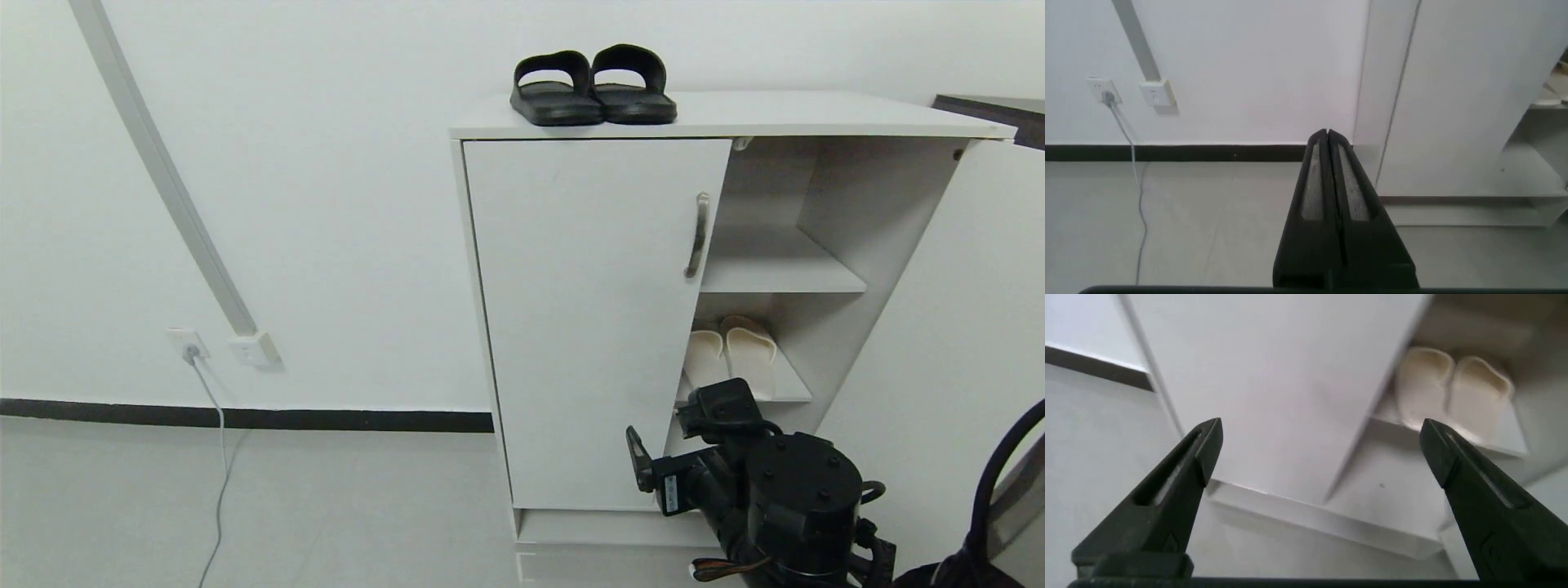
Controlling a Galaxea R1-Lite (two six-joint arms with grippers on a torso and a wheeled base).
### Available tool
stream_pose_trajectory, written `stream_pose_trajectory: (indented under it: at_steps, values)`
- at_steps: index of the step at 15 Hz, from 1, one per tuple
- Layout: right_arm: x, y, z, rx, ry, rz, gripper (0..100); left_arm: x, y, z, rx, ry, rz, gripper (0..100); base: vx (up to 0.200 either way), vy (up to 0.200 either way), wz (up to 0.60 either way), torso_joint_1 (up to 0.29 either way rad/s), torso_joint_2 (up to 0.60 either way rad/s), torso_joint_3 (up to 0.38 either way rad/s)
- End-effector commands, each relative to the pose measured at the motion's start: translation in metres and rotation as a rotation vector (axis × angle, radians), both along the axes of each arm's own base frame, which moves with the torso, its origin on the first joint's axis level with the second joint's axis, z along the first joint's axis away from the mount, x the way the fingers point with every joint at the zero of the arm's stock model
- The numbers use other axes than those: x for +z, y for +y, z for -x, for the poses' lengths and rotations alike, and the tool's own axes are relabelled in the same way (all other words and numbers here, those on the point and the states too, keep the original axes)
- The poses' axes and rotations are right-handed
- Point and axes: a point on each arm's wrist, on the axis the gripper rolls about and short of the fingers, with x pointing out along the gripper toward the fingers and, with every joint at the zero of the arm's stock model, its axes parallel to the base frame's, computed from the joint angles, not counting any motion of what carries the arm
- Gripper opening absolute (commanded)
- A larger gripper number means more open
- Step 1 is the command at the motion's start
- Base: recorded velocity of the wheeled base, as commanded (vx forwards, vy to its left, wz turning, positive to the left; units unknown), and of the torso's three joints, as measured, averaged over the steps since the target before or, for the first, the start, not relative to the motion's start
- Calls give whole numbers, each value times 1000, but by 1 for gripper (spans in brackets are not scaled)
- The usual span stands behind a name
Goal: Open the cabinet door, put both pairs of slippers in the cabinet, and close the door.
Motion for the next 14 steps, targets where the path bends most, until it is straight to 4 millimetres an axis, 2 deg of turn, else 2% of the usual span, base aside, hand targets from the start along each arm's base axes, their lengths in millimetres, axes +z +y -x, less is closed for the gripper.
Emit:
stream_pose_trajectory:
  at_steps: [1, 14]
  values:
    - [-1, 0, 0, 1, 3, 6, 100, 0, 0, 0, 0, 1, 0, 0, 0, 0, 0, 0, 0, 0]
    - [-2, -2, 2, 3, -4, 25, 100, 0, 0, 0, 2, 1, 1, 0, 0, 0, 0, 0, 0, 0]
